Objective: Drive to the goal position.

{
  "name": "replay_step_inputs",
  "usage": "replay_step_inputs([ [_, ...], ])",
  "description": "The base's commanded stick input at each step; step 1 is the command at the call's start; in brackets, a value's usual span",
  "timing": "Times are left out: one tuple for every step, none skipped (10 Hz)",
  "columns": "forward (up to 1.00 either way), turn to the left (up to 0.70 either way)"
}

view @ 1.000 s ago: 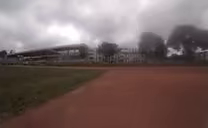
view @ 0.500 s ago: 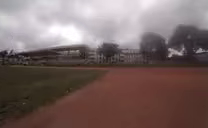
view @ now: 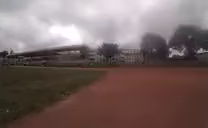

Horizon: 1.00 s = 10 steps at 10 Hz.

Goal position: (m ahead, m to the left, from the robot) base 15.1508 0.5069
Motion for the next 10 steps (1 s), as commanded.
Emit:
replay_step_inputs([
  [0.70,-0.34],
  [0.70,-0.35],
  [0.70,-0.35],
  [0.70,-0.35],
  [0.70,-0.35],
  [0.70,-0.35],
  [0.70,-0.35],
  [0.70,-0.35],
  [0.70,0.00],
  [0.70,0.00],
])
